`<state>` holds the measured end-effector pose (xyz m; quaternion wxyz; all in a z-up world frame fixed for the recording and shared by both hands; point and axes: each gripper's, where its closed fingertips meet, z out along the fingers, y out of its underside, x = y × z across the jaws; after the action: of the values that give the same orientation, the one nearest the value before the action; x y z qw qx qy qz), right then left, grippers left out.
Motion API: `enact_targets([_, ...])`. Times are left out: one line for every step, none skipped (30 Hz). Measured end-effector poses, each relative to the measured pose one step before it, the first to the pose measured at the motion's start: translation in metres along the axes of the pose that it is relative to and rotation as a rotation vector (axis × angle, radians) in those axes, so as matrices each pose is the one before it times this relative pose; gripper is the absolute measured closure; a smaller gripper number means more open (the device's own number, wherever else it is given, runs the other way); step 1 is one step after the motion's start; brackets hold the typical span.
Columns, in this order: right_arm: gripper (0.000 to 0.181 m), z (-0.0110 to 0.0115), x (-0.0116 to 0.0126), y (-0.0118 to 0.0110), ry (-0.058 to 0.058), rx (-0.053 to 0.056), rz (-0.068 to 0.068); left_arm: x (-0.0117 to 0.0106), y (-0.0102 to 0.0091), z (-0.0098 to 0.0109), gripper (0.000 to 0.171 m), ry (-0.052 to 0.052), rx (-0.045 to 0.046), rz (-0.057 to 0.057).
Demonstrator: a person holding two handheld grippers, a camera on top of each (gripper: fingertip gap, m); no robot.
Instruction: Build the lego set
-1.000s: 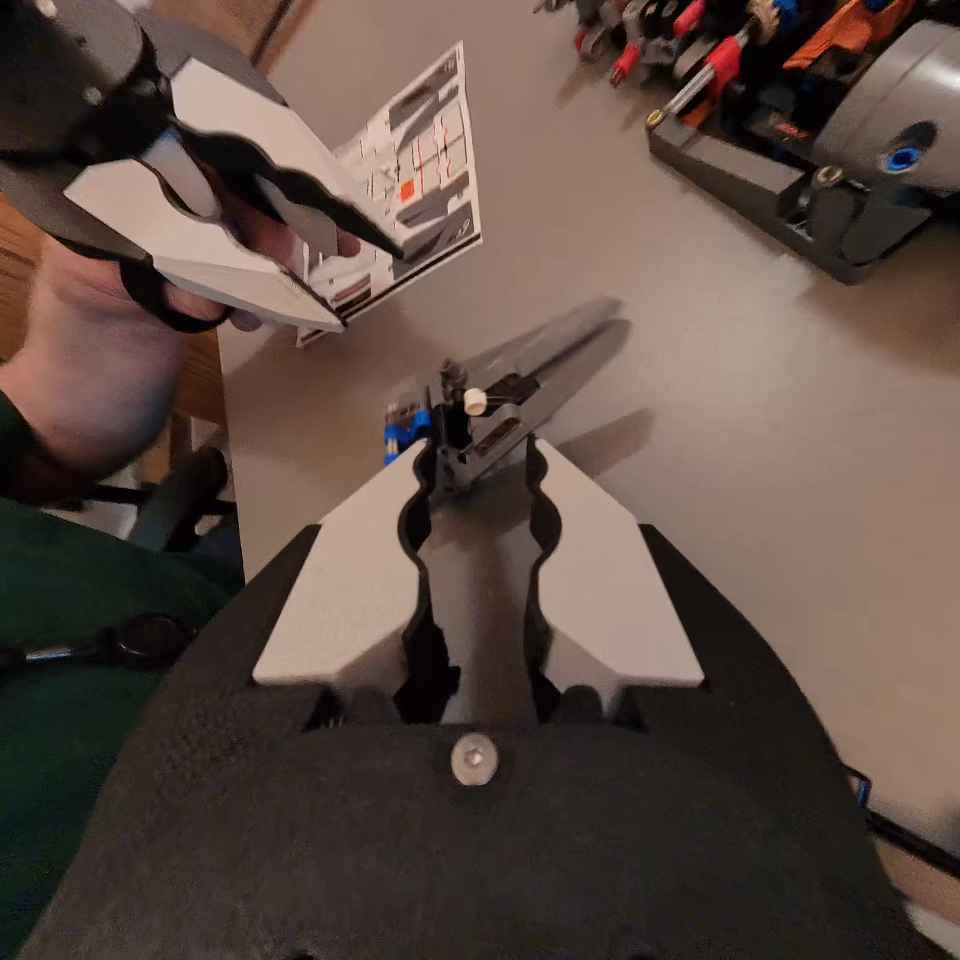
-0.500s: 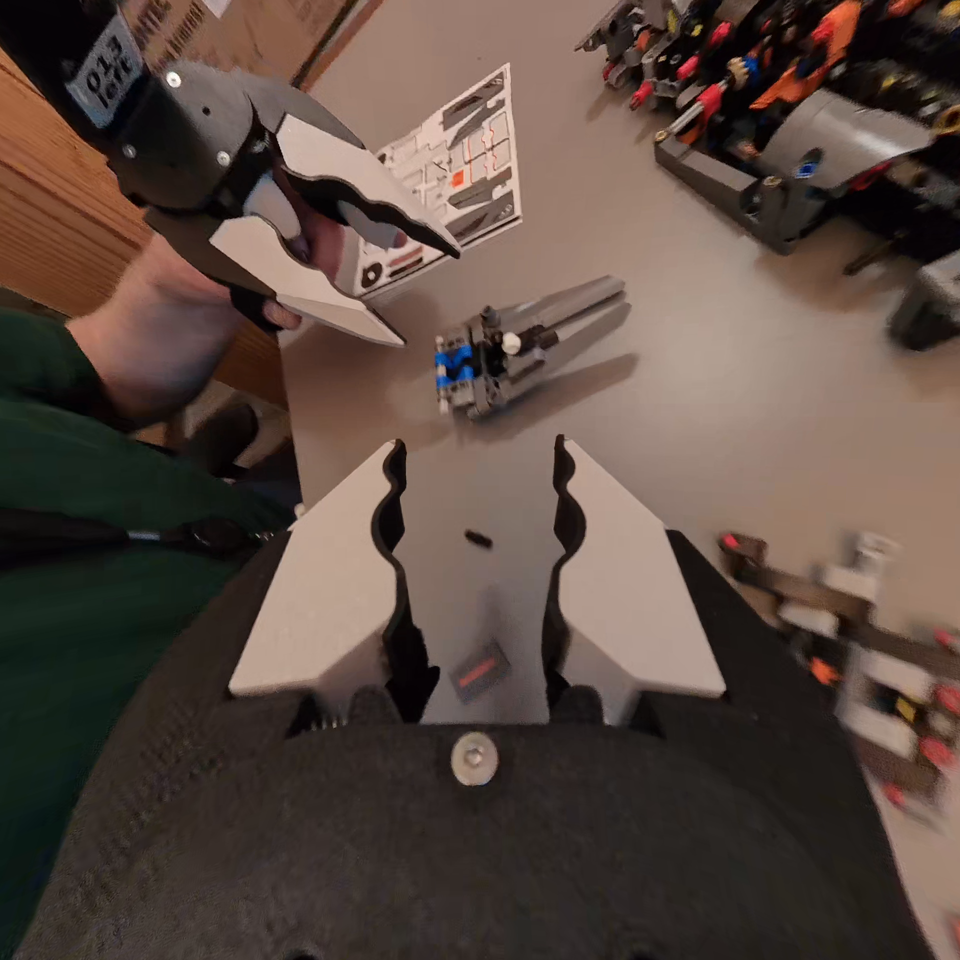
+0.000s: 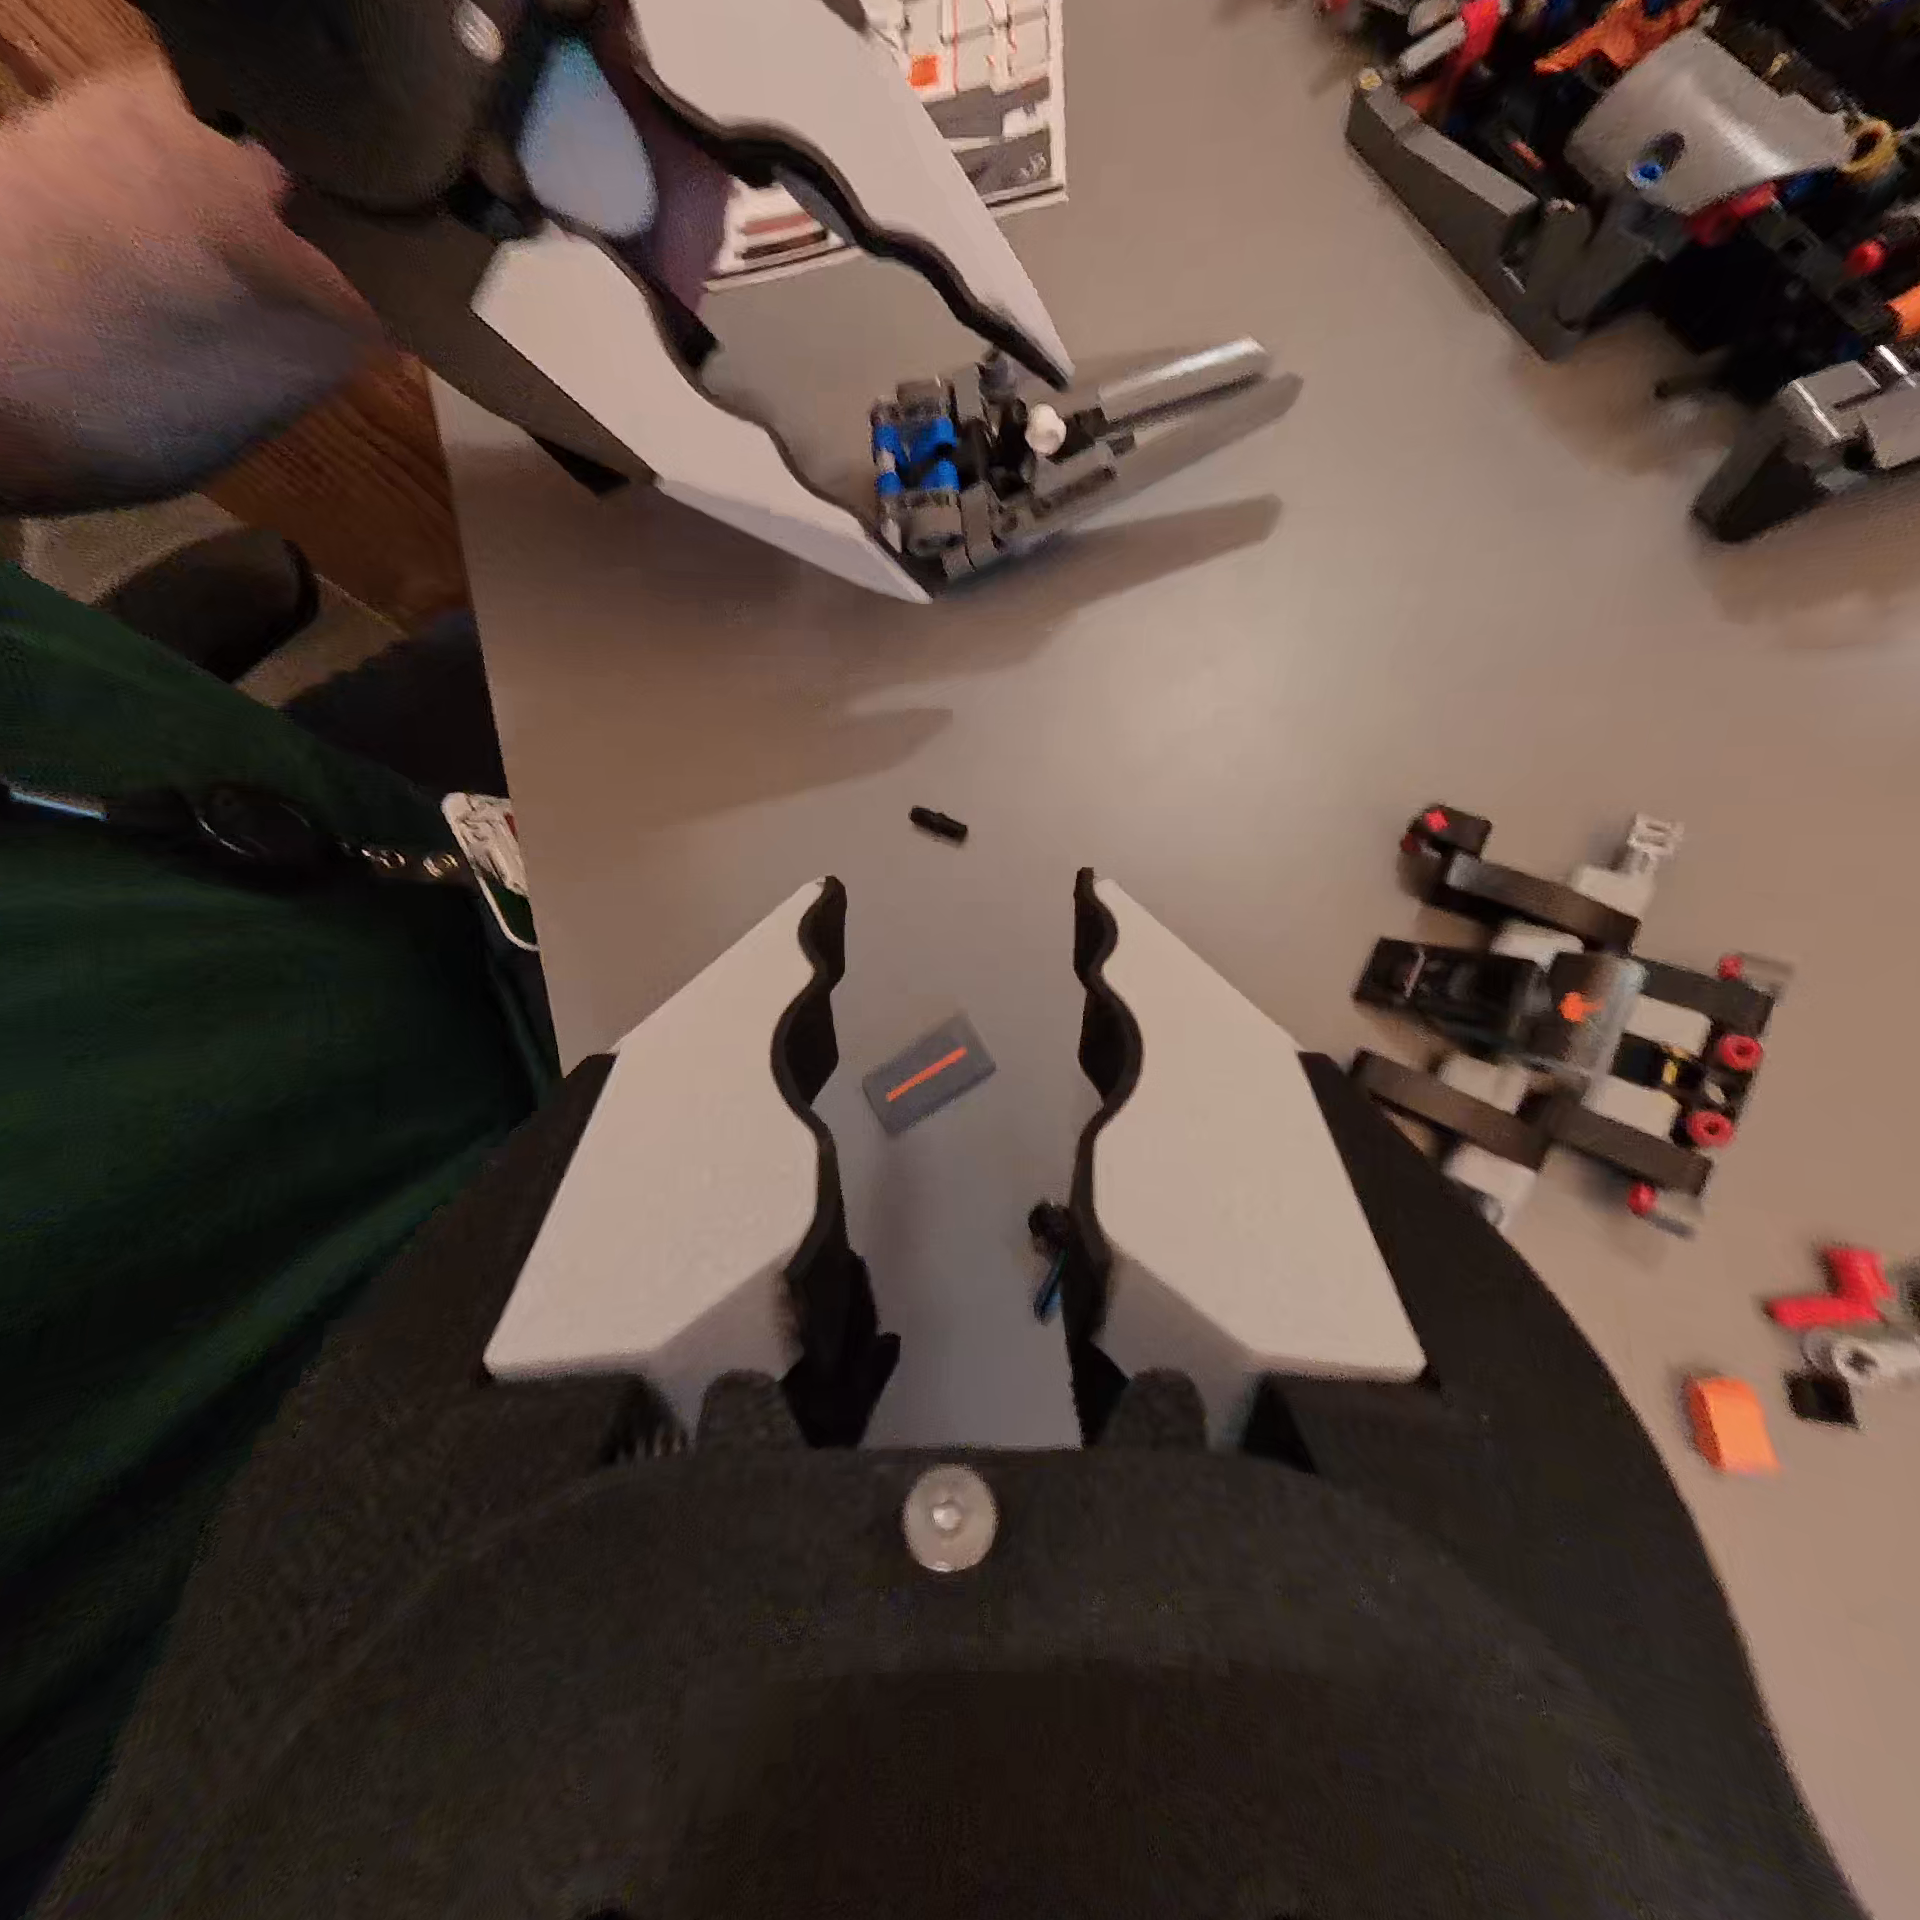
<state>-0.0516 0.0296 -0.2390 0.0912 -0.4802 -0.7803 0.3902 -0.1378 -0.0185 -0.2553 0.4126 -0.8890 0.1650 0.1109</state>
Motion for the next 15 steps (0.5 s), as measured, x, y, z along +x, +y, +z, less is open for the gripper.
enact_targets([0.138,0.00177,-0.00044,-0.00303,-0.015,0.0154,0.0075,-0.00001,0.00167,0.00504,0.122,0.0098,-0.01596,0.005])
enact_targets([0.138,0.00034,0.00126,-0.00223,-0.0041,0.0145,0.007,-0.00105,0.00511,0.00548,0.119,0.0153,-0.04003,-0.0053])
enact_targets([0.138,-0.00106,0.00169,-0.00138,-0.0005,0.0135,0.0049,0.00352,0.00564,0.00509,0.119,0.0463,-0.04622,0.0012])
enact_targets([0.138,-0.00228,0.00221,0.00006,0.0033,0.0098,0.0067,0.00401,0.00403,0.00475,0.12,0.0443,-0.03256,0.0035])
enact_targets([0.138,-0.00346,0.00305,0.00134,0.009,0.0056,0.0078,0.00016,0.00351,0.00471,0.12,0.0147,-0.02948,-0.0036])
enact_targets([0.138,-0.00474,0.00346,0.00191,0.0129,0.0065,0.006,0.00139,0.00011,0.00317,0.124,0.0187,-0.01038,-0.0055])
enact_targets([0.138,-0.00571,0.00347,0.00207,0.0143,0.0088,0.0067,0.00356,-0.00111,0.00137,0.125,0.0314,-0.00351,-0.0023])
enact_targets([0.137,-0.00607,0.00421,0.00313,0.016,0.0029,0.0093,0.00119,-0.00065,0.00066,0.127,0.0142,-0.00422,0.0066])
enact_targets([0.137,-0.00656,0.00529,0.00424,0.0216,-0.0015,0.0088,0.00055,-0.00029,0.00019,0.129,0.0094,-0.00606,0.0067])
enact_targets([0.137,-0.00703,0.00567,0.00377,0.0223,0.0031,0.0084,-0.00067,-0.00002,-0.00039,0.127,-0.0026,-0.00628,0.0159])
enact_targets([0.137,-0.00726,0.0053,0.00291,0.0163,0.0079,0.0113,-0.00142,0.00036,-0.00078,0.128,-0.013,-0.00317,0.0272])
enact_targets([0.137,-0.00707,0.00501,0.00246,0.0131,0.0084,0.0128,-0.0004,0.00062,-0.00101,0.128,-0.0055,-0.00317,0.0218])
enact_targets([0.137,-0.00669,0.00569,0.00264,0.0162,0.0046,0.0099,-0.00156,-0.00047,-0.00208,0.126,-0.0088,0.00547,0.0065])
enact_targets([0.136,-0.00642,0.00635,0.00322,0.0212,-0.0009,0.0055,-0.00223,-0.001,-0.00357,0.127,-0.0076,0.01158,-0.0076])
enact_targets([0.136,-0.00576,0.00685,0.00356,0.0232,-0.0046,0.0023,-0.00082,-0.00159,-0.00445,0.127,0.005,0.01866,-0.0134])
